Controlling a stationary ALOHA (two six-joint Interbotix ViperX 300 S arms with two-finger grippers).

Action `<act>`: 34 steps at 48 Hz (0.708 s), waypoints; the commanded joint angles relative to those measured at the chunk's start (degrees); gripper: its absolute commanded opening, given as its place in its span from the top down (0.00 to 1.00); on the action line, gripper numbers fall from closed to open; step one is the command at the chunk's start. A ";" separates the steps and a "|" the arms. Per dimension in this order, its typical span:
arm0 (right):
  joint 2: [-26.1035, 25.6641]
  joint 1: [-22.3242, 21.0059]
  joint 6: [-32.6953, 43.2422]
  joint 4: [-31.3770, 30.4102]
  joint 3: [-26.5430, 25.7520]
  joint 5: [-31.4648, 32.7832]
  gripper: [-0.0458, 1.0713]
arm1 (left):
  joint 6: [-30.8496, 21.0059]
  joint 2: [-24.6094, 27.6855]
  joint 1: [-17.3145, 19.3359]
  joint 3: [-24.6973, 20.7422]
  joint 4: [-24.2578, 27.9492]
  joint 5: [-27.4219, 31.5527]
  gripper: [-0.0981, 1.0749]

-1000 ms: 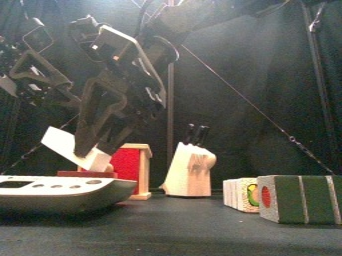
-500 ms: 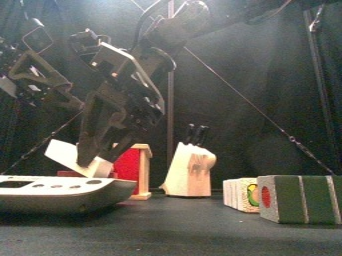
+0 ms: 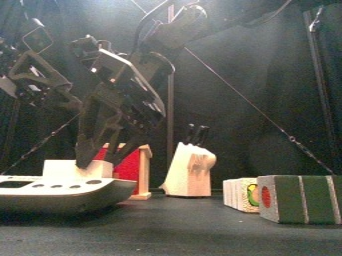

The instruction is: Put rice on stove

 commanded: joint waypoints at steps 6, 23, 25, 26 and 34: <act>-1.41 -0.26 0.00 -0.09 -1.67 0.00 0.13 | 0.00 0.09 0.09 -0.62 0.09 -0.35 0.13; -1.67 0.18 -0.09 -0.26 -3.69 2.90 0.13 | 0.18 0.09 0.09 -0.62 0.09 -0.26 0.13; -1.76 0.35 -0.09 -0.26 -3.78 2.99 0.13 | 0.18 0.09 0.09 -0.70 0.09 -0.26 0.13; -1.85 0.62 -0.09 -0.35 -3.78 3.08 0.13 | 0.18 0.09 0.09 -0.70 0.09 -0.35 0.13; -2.81 0.88 0.35 -1.05 -3.96 2.81 0.13 | 0.18 0.09 0.00 -0.70 0.18 -0.35 0.13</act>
